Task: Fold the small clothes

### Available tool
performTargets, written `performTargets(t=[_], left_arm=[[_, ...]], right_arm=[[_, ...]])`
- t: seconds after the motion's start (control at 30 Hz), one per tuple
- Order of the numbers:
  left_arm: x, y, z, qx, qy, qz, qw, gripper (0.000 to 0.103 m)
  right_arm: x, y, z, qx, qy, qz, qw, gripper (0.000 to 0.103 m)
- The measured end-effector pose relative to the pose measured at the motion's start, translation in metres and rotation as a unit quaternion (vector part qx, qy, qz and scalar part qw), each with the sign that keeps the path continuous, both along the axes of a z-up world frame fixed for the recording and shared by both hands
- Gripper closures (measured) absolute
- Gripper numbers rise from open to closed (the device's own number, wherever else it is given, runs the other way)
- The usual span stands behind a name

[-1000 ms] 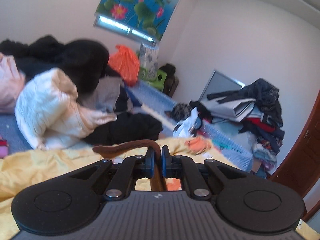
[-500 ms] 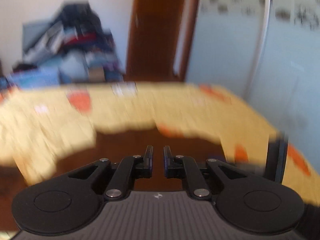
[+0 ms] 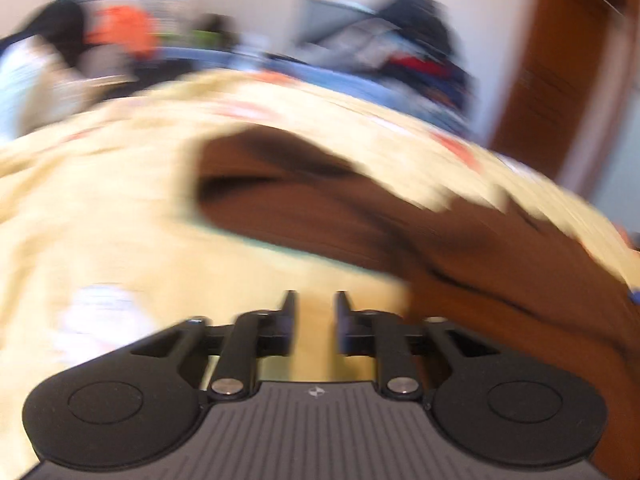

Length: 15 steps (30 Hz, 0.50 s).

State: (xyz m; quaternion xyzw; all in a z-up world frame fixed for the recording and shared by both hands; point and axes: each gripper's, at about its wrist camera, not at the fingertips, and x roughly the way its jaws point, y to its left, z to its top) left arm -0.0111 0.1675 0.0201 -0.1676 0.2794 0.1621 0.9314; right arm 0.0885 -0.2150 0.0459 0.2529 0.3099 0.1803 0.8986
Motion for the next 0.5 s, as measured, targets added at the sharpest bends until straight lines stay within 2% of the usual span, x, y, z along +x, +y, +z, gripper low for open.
performTargets(t=[0.03, 0.07, 0.1, 0.17, 0.23, 0.27, 0.3, 0.4, 0.43, 0.5], left_arm=[[-0.007, 0.011, -0.002, 0.002, -0.015, 0.032, 0.9994, 0.017], [-0.014, 0.018, -0.006, 0.015, -0.035, 0.060, 0.9975, 0.004], [-0.021, 0.025, -0.009, 0.005, -0.049, 0.088, 0.9949, 0.001], [-0.029, 0.039, -0.010, -0.044, -0.070, 0.098, 0.9918, 0.001], [-0.027, 0.046, -0.012, -0.058, -0.056, 0.094, 0.9923, 0.001], [-0.028, 0.047, -0.012, -0.062, -0.057, 0.092, 0.9922, 0.001], [-0.028, 0.049, -0.011, -0.066, -0.062, 0.090, 0.9918, 0.001], [-0.027, 0.048, -0.012, -0.074, -0.072, 0.087, 0.9908, 0.001], [-0.028, 0.048, -0.012, -0.076, -0.074, 0.087, 0.9905, 0.001], [-0.025, 0.048, -0.017, -0.083, -0.080, 0.087, 0.9895, 0.001]], right_arm=[[0.007, 0.015, 0.008, 0.027, 0.007, 0.027, 0.999, 0.000], [0.017, 0.033, 0.014, 0.051, 0.020, 0.054, 0.997, 0.000], [0.029, 0.053, 0.019, 0.072, 0.037, 0.081, 0.993, 0.000], [0.054, 0.097, 0.022, 0.123, 0.080, 0.134, 0.980, 0.000], [0.079, 0.143, 0.015, 0.169, 0.130, 0.173, 0.962, 0.000], [0.090, 0.165, 0.011, 0.177, 0.149, 0.182, 0.956, 0.000], [0.100, 0.187, 0.007, 0.176, 0.167, 0.188, 0.952, 0.000], [0.126, 0.240, -0.012, 0.161, 0.219, 0.195, 0.942, 0.009], [0.131, 0.256, -0.017, 0.146, 0.228, 0.203, 0.941, 0.011], [0.142, 0.279, -0.024, 0.101, 0.235, 0.199, 0.946, 0.012]])
